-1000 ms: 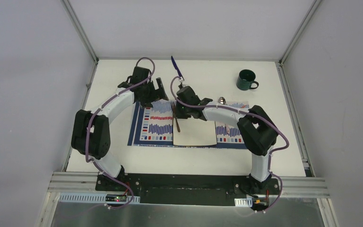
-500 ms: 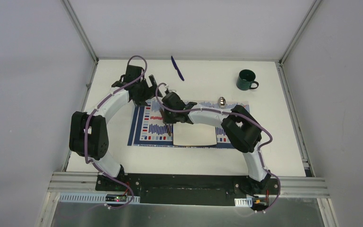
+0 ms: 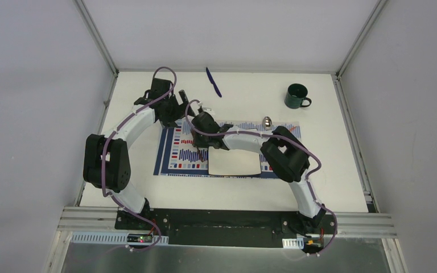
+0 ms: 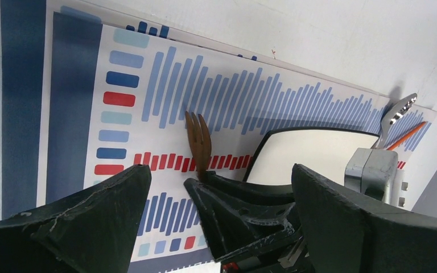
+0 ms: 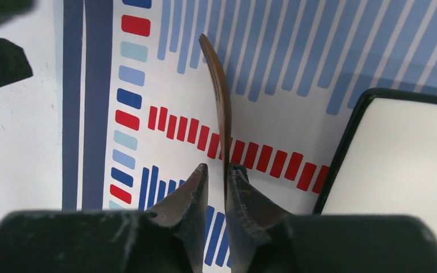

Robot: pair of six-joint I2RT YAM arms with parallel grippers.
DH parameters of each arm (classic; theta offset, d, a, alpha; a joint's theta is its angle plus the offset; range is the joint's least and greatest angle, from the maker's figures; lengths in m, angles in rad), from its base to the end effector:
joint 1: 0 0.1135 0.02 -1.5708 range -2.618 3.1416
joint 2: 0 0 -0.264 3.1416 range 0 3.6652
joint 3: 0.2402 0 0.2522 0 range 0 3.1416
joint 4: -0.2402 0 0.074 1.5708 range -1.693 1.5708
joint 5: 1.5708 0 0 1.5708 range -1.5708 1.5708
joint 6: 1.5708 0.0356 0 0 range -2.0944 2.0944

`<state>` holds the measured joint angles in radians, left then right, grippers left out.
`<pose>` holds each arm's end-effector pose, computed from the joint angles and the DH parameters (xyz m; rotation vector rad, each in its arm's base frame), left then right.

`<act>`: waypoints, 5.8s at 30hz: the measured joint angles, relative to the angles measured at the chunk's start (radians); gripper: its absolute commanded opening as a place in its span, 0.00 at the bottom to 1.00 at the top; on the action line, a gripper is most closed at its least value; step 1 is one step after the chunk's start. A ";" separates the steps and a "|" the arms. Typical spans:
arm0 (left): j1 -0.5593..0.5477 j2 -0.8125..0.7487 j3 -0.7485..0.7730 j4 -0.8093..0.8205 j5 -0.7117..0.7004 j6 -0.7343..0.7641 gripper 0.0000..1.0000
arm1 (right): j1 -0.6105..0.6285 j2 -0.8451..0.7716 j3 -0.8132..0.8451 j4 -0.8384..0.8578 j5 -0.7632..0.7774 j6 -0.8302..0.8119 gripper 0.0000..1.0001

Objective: Set the dinner table for one person

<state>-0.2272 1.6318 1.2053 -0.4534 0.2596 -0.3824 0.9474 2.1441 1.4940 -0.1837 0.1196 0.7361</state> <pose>0.3419 -0.0884 0.2467 -0.0766 2.4985 -0.5806 0.2767 0.3775 0.1538 -0.2058 2.4875 0.6191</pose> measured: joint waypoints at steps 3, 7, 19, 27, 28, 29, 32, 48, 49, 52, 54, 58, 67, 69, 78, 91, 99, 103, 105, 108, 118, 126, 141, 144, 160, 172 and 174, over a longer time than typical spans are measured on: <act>0.000 0.000 0.000 0.000 0.003 0.000 0.99 | 0.005 -0.002 -0.001 0.007 0.001 0.004 0.36; 0.000 0.000 0.000 0.000 0.003 0.000 0.99 | 0.015 -0.040 -0.056 0.006 0.014 0.002 0.40; 0.000 0.000 0.000 0.000 0.006 -0.004 0.99 | 0.050 -0.200 -0.166 -0.031 0.027 0.003 0.40; 0.000 -0.007 0.000 0.000 0.007 -0.011 0.99 | 0.068 -0.200 -0.166 -0.044 0.041 0.003 0.40; 0.000 -0.008 0.000 0.000 0.007 -0.012 0.99 | 0.071 -0.200 -0.166 -0.050 0.049 0.002 0.40; 0.000 -0.009 0.000 0.000 0.007 -0.014 0.99 | 0.072 -0.200 -0.166 -0.054 0.054 0.002 0.41; 0.000 -0.010 0.000 0.000 0.008 -0.017 0.99 | 0.082 -0.200 -0.167 -0.070 0.074 0.000 0.41; 0.000 -0.018 -0.004 0.000 0.009 -0.018 0.99 | 0.124 -0.200 -0.206 -0.091 0.087 0.004 0.41; 0.000 -0.018 -0.004 0.000 0.009 -0.018 0.99 | 0.126 -0.200 -0.206 -0.091 0.087 0.004 0.41; 0.000 -0.019 -0.005 0.000 0.009 -0.018 0.99 | 0.130 -0.200 -0.206 -0.091 0.086 0.004 0.41; 0.000 -0.019 -0.006 0.000 0.009 -0.018 0.99 | 0.131 -0.200 -0.206 -0.091 0.086 0.004 0.41; 0.000 -0.019 -0.006 0.000 0.009 -0.018 0.99 | 0.132 -0.200 -0.206 -0.091 0.086 0.004 0.41; 0.007 -0.021 -0.008 0.000 0.010 -0.018 0.99 | 0.132 -0.200 -0.201 -0.101 0.138 -0.032 0.29; 0.007 -0.023 -0.010 0.000 0.010 -0.018 0.99 | 0.125 -0.200 -0.189 -0.109 0.156 -0.071 0.46; 0.007 -0.048 -0.039 0.027 0.008 -0.022 0.99 | -0.184 -0.144 0.266 -0.197 -0.019 -0.335 0.47; 0.007 0.224 0.180 0.175 0.035 -0.036 0.73 | -0.475 0.210 0.723 -0.357 -0.143 -0.439 0.44; 0.006 0.521 0.534 0.197 0.117 -0.050 0.34 | -0.452 0.063 0.285 -0.351 -0.187 -0.435 0.44; 0.004 0.643 0.666 0.224 0.164 -0.066 0.56 | -0.453 -0.051 0.181 -0.312 -0.208 -0.424 0.44; 0.003 0.694 0.715 0.237 0.188 -0.082 0.68 | -0.453 -0.099 0.156 -0.286 -0.214 -0.420 0.44; -0.003 0.767 0.776 0.276 0.216 -0.107 0.74 | -0.453 -0.159 0.128 -0.253 -0.222 -0.419 0.44; -0.022 0.947 0.898 0.561 0.345 -0.289 0.77 | -0.452 -0.204 0.037 -0.183 -0.272 -0.393 0.44; -0.022 1.003 1.003 0.613 0.343 -0.344 0.77 | -0.448 -0.204 -0.001 -0.152 -0.296 -0.377 0.44; -0.023 1.050 1.136 0.534 0.166 -0.294 0.76 | -0.432 -0.203 -0.014 -0.119 -0.336 -0.369 0.43; -0.023 1.061 1.182 0.499 0.141 -0.278 0.77 | -0.432 -0.202 -0.019 -0.117 -0.343 -0.368 0.42; -0.028 1.123 1.252 0.391 0.075 -0.262 0.78 | -0.431 -0.202 -0.021 -0.097 -0.381 -0.359 0.42; -0.027 1.132 1.264 0.369 0.063 -0.266 0.77 | -0.431 -0.202 -0.036 -0.080 -0.394 -0.349 0.41; -0.027 1.138 1.274 0.368 0.064 -0.269 0.77 | -0.431 -0.202 -0.036 -0.079 -0.395 -0.348 0.41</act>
<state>-0.2539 2.7693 2.4794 -0.0853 0.3233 -0.6514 0.5159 1.9423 1.4578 -0.2626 -0.2752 0.3882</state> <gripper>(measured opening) 0.776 0.415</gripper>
